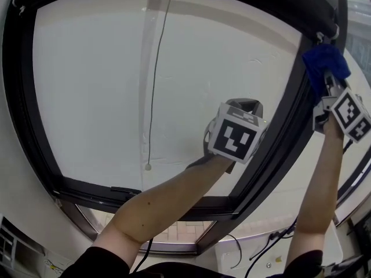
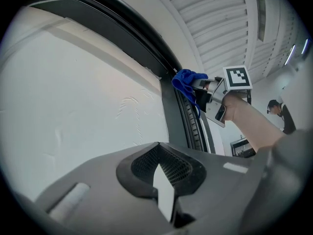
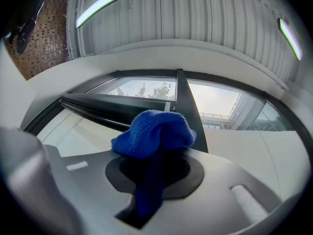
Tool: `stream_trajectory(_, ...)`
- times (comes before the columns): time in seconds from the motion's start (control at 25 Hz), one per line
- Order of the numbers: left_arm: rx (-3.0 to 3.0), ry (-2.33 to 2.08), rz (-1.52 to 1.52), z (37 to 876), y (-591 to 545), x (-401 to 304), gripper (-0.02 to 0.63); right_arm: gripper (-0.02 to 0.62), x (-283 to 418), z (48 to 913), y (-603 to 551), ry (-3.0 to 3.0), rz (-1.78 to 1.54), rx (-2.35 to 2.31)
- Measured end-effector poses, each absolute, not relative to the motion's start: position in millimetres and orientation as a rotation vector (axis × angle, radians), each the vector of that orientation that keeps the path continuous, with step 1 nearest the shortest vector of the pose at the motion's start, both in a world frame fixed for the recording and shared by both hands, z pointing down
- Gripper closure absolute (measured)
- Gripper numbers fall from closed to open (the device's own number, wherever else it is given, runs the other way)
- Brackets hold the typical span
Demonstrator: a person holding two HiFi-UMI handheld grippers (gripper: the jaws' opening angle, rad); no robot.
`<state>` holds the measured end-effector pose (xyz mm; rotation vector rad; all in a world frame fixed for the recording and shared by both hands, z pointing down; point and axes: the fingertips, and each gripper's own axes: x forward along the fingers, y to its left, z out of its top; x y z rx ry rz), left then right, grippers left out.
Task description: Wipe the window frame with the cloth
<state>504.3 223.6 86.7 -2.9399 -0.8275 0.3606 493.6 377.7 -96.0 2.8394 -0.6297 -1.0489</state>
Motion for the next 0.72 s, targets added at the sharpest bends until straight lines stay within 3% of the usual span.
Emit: stream_trajectory(0.72,-2.901,-0.845,0.23,166.3,239.7,491.2,0.612,0.522,483.1,21.8,370.0,-0.579,-1.013,2.857)
